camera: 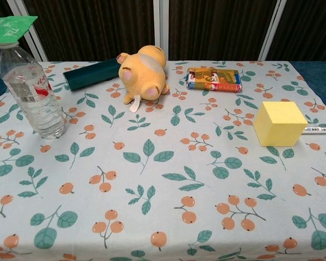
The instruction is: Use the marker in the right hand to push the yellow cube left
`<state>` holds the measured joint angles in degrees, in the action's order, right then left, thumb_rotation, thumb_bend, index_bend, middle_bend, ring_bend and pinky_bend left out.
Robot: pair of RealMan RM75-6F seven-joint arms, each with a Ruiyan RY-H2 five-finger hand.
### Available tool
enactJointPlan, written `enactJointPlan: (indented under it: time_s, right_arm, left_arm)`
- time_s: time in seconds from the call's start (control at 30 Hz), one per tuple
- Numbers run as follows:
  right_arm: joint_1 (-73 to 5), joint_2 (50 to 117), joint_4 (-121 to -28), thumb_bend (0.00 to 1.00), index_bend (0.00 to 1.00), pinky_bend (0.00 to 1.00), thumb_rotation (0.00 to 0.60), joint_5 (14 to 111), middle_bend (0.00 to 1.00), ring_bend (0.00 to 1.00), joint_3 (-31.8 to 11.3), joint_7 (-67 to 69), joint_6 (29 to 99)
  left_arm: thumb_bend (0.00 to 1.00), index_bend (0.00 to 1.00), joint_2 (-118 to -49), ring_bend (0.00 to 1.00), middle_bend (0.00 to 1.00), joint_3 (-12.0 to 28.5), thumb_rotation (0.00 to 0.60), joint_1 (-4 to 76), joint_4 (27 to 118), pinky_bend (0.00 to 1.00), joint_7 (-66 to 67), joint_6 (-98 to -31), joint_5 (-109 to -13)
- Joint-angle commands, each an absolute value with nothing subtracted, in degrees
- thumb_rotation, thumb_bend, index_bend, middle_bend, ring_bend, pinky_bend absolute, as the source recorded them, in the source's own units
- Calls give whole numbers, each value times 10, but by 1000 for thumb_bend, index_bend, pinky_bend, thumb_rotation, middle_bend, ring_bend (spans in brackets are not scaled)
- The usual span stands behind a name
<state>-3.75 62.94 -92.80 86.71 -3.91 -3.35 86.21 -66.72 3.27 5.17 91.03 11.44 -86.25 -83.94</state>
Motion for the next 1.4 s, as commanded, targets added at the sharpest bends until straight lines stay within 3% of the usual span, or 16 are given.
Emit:
enactJointPlan:
  time_s: [0.03,0.5,0.73,0.97,1.13,1.4]
  right_arm:
    - [-38,630,-928,223,119,231,600,867,246,77,-39,-33,861]
    - [-51,630,-917,223,163,231,600,863,282,77,-41,-35,839]
    - [-112,644,-886,223,286,245,600,828,340,77,-59,-62,739]
    - [-188,708,-795,223,353,256,600,773,339,77,-79,-86,620]
    - [-224,757,-725,208,412,256,600,761,332,77,-80,-92,575]
    - [-259,825,-636,194,426,256,600,755,362,78,-73,-94,536]
  left_arm:
    - [0,171,-669,116,135,34,600,51,908,139,116,-864,-840]
    - [0,171,-666,116,135,31,600,47,915,139,118,-870,-844]
    - [0,172,-665,116,135,28,600,44,916,138,112,-875,-850]
    - [0,172,-664,116,135,26,600,39,918,139,105,-874,-844]
    - [0,172,-663,116,135,26,600,39,919,139,105,-872,-843]
    - [0,171,-663,117,135,26,600,41,922,139,106,-866,-842]
